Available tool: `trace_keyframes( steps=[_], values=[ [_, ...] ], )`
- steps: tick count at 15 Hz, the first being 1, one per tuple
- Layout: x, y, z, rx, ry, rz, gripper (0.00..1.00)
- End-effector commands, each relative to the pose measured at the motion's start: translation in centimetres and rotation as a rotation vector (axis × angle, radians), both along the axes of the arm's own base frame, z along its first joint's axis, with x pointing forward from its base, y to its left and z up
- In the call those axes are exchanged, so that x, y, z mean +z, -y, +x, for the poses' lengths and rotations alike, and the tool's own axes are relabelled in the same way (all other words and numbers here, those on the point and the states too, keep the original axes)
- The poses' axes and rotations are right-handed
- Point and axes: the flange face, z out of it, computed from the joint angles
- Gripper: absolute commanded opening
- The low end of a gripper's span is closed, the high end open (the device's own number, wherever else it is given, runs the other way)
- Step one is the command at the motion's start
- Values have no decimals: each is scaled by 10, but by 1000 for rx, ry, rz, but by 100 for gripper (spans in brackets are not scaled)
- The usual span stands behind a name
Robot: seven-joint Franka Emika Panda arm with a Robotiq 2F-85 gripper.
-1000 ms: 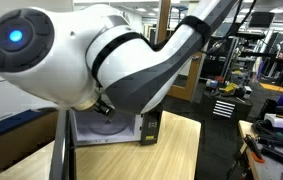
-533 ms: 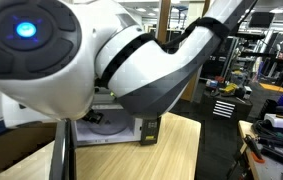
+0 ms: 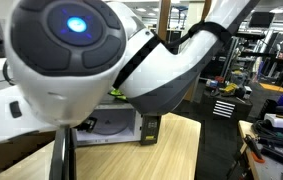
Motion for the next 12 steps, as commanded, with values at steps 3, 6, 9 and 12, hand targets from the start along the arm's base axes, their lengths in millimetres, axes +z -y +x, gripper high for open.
trace_keyframes(
  steps=[3,6,9,12],
  values=[
    [7,1,-9,141,-7,36,100],
    [5,-17,-27,214,-36,79,100],
    [2,-36,-46,289,-70,120,100],
    [1,-53,-62,342,-92,150,100]
  ],
)
